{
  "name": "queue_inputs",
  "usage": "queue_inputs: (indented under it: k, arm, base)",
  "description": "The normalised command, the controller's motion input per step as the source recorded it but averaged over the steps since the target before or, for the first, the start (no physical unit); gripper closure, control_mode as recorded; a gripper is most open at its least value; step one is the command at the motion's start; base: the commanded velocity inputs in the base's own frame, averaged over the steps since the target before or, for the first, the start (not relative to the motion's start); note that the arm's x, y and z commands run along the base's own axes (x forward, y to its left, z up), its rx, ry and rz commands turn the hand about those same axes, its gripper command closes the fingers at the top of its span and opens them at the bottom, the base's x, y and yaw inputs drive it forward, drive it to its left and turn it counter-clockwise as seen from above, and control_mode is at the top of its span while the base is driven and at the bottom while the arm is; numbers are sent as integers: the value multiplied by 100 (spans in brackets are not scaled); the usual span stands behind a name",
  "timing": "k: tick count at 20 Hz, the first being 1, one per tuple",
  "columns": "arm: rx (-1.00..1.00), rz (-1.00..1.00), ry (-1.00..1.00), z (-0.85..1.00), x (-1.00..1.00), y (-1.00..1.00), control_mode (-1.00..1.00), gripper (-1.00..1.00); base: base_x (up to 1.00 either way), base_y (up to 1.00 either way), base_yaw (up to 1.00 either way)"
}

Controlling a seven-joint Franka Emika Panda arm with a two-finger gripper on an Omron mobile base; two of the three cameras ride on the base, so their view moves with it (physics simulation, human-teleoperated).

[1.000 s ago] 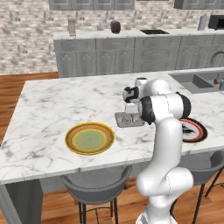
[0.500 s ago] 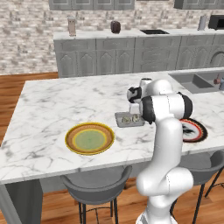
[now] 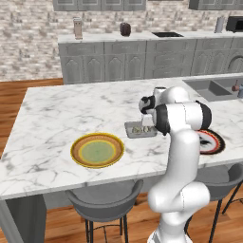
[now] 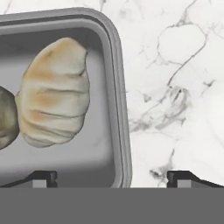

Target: Place two dumplings into each of the tupperware containers and then place the containers in the fridge.

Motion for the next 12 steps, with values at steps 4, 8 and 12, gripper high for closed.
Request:
queue_inputs:
  k: [4, 8, 12]
  arm:
    - [0, 0, 0, 0, 2, 0, -100, -100]
    - [1, 0, 0, 0, 13, 0, -100, -100]
    - [3, 4, 0, 0, 0, -18, -100, -100]
  base:
    - [0, 0, 0]
    - [0, 0, 0]
    - [0, 0, 0]
